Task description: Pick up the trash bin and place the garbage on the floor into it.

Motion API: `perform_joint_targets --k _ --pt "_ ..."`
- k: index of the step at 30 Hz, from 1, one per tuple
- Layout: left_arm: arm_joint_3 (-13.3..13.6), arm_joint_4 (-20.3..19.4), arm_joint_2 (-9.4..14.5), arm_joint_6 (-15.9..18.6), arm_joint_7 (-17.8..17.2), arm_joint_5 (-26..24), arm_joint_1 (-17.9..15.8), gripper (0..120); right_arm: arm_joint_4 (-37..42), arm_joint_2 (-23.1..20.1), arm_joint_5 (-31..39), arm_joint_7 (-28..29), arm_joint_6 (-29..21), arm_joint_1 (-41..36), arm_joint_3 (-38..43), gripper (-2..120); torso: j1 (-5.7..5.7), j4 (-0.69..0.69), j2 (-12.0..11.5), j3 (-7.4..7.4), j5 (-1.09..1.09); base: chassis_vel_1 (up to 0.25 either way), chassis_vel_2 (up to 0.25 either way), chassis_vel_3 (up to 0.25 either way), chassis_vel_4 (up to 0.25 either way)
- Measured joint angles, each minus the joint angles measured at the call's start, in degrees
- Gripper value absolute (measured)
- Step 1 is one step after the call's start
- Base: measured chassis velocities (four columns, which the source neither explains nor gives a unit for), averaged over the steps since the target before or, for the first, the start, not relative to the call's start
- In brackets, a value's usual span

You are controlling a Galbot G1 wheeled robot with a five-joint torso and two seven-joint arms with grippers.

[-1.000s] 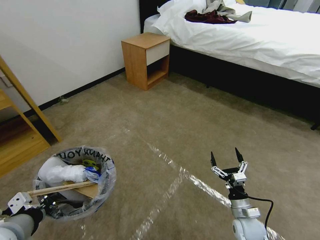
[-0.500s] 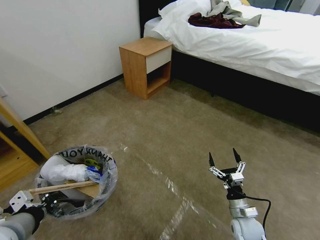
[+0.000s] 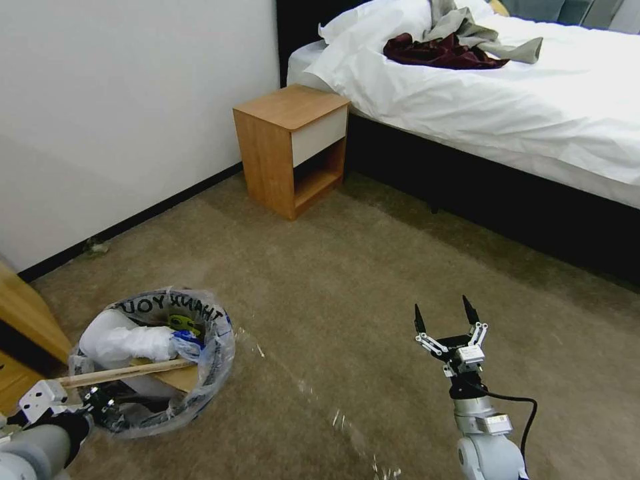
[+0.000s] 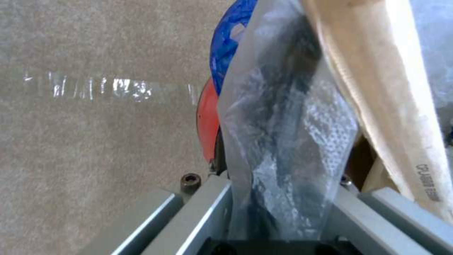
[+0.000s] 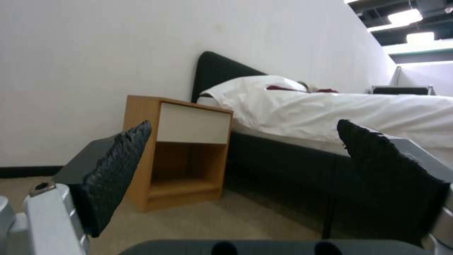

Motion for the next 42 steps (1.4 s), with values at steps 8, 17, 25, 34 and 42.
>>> perform_joint_targets --k 8,17,25,34,42 --pt "0.0 0.0 0.0 -0.1 0.0 0.0 0.0 0 -0.2 0.0 0.0 0.1 0.1 0.2 -0.1 100 -0.01 -0.01 0.0 -0.02 0.0 -0.089 0.074 0.103 -0.086" --pt "0.0 0.0 0.1 -0.1 0.1 -0.1 0.1 0 -0.2 -0.2 0.0 0.1 0.2 0.3 -0.2 100 0.0 -0.01 0.0 0.0 -0.01 -0.128 0.141 0.14 -0.146" --pt "-0.1 0.0 0.0 -0.2 0.1 -0.1 0.3 0 -0.5 0.0 -0.4 -0.2 0.5 0.3 0.0 100 -0.01 -0.01 0.0 -0.01 0.0 -0.169 0.145 0.15 -0.151" --pt "0.2 0.0 -0.3 -0.2 0.2 0.0 0.2 0 -1.2 0.2 -0.9 -0.3 1.3 0.4 -0.1 100 -0.01 -0.01 0.0 0.01 0.0 -0.28 0.28 0.282 -0.287" --pt "0.3 0.0 -0.2 -0.2 0.3 0.2 -0.1 0 -3.1 0.5 -0.5 -2.0 2.1 1.7 0.2 100 0.0 0.0 0.0 0.03 0.0 -0.203 0.192 0.189 -0.209"
